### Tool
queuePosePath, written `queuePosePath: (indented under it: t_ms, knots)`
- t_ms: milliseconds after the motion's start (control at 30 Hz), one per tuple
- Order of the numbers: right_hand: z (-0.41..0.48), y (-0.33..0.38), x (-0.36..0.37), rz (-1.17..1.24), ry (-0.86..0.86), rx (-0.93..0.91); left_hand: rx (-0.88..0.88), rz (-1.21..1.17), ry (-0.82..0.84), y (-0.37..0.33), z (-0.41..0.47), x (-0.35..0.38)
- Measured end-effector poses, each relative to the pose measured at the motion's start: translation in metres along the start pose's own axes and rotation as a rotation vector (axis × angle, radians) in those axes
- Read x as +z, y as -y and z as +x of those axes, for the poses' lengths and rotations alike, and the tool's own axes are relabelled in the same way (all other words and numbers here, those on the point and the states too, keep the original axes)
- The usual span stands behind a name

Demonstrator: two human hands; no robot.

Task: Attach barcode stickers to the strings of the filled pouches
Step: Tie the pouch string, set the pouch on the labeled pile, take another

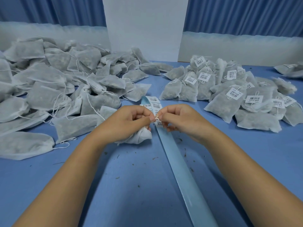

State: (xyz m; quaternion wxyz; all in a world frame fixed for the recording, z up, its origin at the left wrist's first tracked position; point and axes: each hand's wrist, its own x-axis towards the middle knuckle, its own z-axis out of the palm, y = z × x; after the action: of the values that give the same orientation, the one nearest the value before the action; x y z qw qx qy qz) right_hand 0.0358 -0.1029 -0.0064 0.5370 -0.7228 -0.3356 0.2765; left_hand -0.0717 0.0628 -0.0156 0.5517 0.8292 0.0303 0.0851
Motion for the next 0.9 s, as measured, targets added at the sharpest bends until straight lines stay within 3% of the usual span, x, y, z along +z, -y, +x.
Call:
queuePosePath:
  t_ms: [267, 367, 900]
  knots:
    - [-0.001, -0.003, 0.004, 0.090, -0.053, -0.264, -0.043, -0.233, -0.020, -0.005, -0.001, -0.004]
    - [-0.001, -0.003, 0.005, 0.008, -0.096, -0.343, -0.050, -0.234, -0.035, -0.006, 0.000, -0.004]
    - [-0.005, 0.001, 0.008, 0.125, -0.113, -0.259, -0.066, -0.184, -0.069, -0.010, -0.001, -0.001]
